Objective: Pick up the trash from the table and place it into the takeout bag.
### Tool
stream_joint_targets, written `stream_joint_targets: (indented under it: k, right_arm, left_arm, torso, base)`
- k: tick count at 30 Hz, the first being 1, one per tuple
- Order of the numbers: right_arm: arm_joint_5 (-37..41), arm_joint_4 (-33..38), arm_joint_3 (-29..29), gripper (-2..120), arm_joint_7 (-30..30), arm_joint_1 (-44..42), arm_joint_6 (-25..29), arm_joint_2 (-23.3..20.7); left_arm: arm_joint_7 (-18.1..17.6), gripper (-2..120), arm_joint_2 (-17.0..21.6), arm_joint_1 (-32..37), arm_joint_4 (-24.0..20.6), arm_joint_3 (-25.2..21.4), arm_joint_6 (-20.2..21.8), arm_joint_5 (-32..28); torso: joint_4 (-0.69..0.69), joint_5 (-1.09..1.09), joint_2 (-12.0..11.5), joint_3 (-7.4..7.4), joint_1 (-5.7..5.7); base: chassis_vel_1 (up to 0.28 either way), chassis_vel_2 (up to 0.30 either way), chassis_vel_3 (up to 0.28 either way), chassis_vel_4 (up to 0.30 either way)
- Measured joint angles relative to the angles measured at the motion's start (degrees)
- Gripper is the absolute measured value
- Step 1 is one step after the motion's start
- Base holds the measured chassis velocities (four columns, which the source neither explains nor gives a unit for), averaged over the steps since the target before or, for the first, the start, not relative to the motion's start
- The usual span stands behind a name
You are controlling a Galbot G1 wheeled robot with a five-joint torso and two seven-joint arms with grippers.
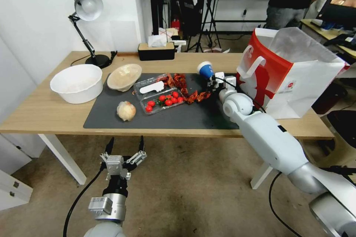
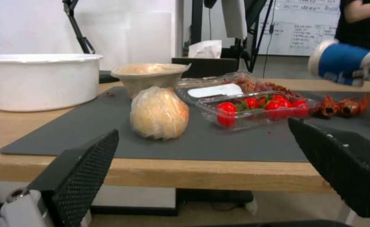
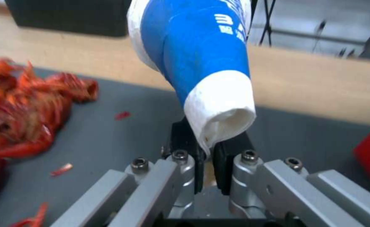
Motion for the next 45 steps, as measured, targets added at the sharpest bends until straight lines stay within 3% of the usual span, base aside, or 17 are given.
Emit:
stream_joint_targets:
  k: [11,17,24,30,36,42,45]
  right_arm:
    - [-2.6,17.6,6.8,3,0.9,-10.4,0.2,-5.0]
    - [-3.3,30.2,14.1,3,0.9,-18.7,0.3,-10.2]
    - [-1.9,39.7,20.9,3,3.8,-21.6,1.5,-14.1]
    - [1.6,41.0,24.9,3,10.4,-19.1,0.4,-15.7]
    - [9.0,37.7,30.0,3,19.0,-16.2,-4.0,-17.5]
    - [12.4,34.9,32.4,3,20.1,-16.9,-5.9,-18.7]
    - [12.5,33.8,32.9,10,19.0,-17.5,-5.6,-18.9]
  left_arm:
    - [0.0,100,-0.5,0.2,0.0,0.4,-0.5,1.1]
    - [-0.1,100,-0.7,0.5,-0.2,0.4,-0.9,1.5]
    - [-0.1,100,-1.0,0.4,-0.2,0.7,-1.4,1.7]
    - [-0.1,100,-1.1,0.3,-0.2,0.9,-1.4,1.8]
    - [-0.1,100,-1.0,0.4,-0.3,0.9,-1.5,1.8]
    - [-0.1,100,-1.0,0.5,-0.3,0.9,-1.5,1.8]
    - [-0.1,100,-1.1,0.5,-0.4,1.1,-1.5,2.3]
  torso:
    - [-0.02,0.01,0.0,0.00,0.00]
    - [-0.03,0.03,0.0,0.00,0.00]
    - [0.00,0.01,0.0,-0.01,0.00]
    - [0.00,0.02,0.0,0.00,0.00]
    - [-0.01,0.01,0.0,0.00,0.01]
    - [-0.02,0.01,0.0,0.00,0.01]
    - [-0.01,0.02,0.0,0.00,0.01]
  base:
    - [0.000,0.000,0.000,0.000]
    - [0.000,0.000,0.000,0.000]
    - [0.000,0.000,0.000,0.000]
    - [0.000,0.000,0.000,0.000]
    - [0.000,0.000,0.000,0.000]
    - [0.000,0.000,0.000,0.000]
    - [0.000,0.000,0.000,0.000]
